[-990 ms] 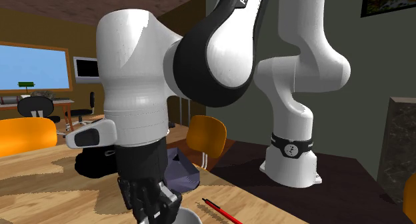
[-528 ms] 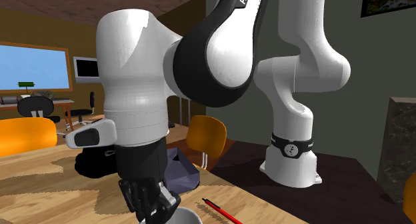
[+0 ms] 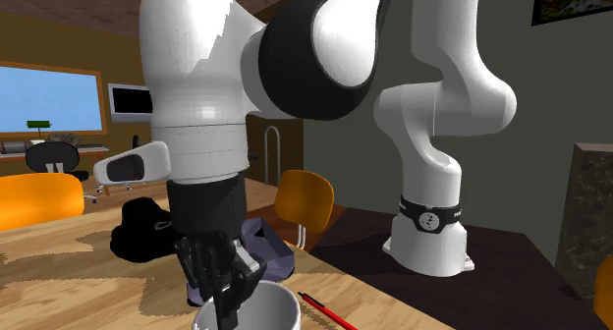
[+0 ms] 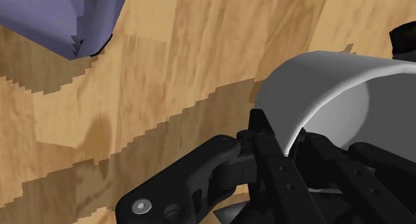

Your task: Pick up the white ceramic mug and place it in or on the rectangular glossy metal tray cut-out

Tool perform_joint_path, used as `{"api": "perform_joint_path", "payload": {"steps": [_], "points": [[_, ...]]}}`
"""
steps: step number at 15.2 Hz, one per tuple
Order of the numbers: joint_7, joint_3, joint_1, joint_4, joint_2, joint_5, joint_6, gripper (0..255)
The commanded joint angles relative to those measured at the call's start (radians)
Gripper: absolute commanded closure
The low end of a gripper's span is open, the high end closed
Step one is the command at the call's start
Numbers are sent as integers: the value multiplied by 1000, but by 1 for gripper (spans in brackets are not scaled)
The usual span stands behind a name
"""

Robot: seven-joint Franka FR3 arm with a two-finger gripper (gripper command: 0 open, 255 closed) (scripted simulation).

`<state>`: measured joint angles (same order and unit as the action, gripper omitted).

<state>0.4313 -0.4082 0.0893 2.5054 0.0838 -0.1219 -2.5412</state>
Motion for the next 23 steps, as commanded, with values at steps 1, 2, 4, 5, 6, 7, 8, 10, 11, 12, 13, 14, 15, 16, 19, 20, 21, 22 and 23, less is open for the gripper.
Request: {"api": "perform_joint_path", "payload": {"steps": [1,2,4,5,6,7,8,10,11,12,13,14,15,16,19,20,21,22,23], "points": [[-18,-5,-2,-5,-27,24,30,255],[-26,-7,-2,-7,-41,35,43,255],[-42,-9,-2,-11,-68,55,71,255],[-49,-10,-2,-14,-81,65,85,255],[-56,-10,-2,-16,-93,74,100,255],[-62,-10,-1,-19,-106,82,114,255],[-69,-10,-1,-22,-118,91,128,255],[-80,-10,0,-30,-142,106,157,255],[-86,-9,1,-34,-154,112,172,255],[-91,-8,2,-38,-165,119,186,255],[-96,-7,3,-42,-176,125,201,255],[-101,-6,3,-47,-187,131,215,255],[-105,-5,4,-52,-197,136,230,255],[-109,-4,5,-57,-207,141,244,255],[-46,-47,46,-35,-238,169,251,255],[-25,-62,60,-31,-246,178,254,255],[-2,-77,73,-27,-253,187,257,255],[20,-92,87,-25,-259,195,260,255],[43,-108,100,-24,-264,203,263,255]]}}
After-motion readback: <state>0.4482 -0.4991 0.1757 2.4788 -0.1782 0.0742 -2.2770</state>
